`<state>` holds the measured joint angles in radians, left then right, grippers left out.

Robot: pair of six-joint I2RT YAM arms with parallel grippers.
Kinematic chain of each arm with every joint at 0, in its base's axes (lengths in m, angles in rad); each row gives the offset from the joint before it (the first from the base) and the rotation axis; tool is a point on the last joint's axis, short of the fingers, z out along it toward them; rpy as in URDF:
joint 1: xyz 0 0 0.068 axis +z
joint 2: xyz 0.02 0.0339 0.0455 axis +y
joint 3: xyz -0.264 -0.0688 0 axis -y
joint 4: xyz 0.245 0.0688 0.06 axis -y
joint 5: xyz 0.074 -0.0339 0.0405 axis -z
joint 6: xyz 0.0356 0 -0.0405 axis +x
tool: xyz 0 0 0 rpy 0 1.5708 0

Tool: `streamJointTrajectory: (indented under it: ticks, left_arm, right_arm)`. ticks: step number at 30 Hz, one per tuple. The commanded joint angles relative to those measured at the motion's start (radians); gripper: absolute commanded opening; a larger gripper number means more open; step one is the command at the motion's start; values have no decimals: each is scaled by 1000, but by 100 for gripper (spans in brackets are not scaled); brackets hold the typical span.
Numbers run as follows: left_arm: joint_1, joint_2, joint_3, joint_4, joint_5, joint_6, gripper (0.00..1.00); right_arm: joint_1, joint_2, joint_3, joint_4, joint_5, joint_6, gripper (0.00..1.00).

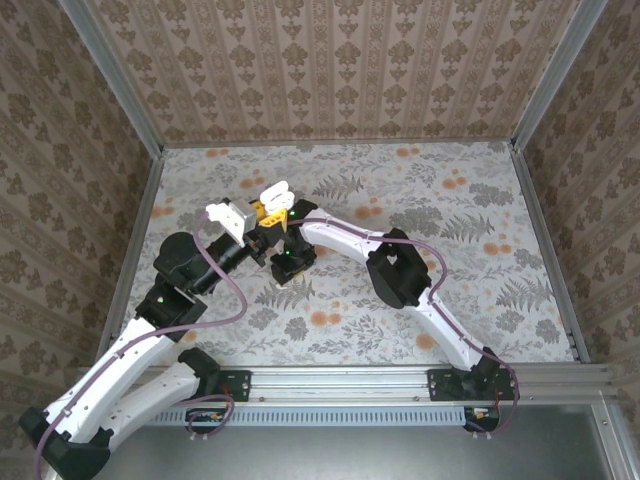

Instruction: Insert the wireless bluetooth earbuds into the charging case

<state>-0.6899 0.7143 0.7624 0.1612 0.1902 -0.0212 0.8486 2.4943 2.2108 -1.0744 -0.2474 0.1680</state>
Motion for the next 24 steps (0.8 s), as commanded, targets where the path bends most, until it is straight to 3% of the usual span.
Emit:
streamJointTrajectory:
  ticks: [1, 15, 24]
  left_arm:
    - [6, 0, 33, 33, 14, 4, 26]
    - [6, 10, 31, 37, 18, -2, 26]
    - [7, 19, 27, 40, 29, -9, 26]
  right_arm:
    - [1, 44, 33, -20, 48, 50, 44]
    - [6, 83, 63, -57, 111, 155, 36]
    - [-20, -42, -27, -34, 157, 193, 32]
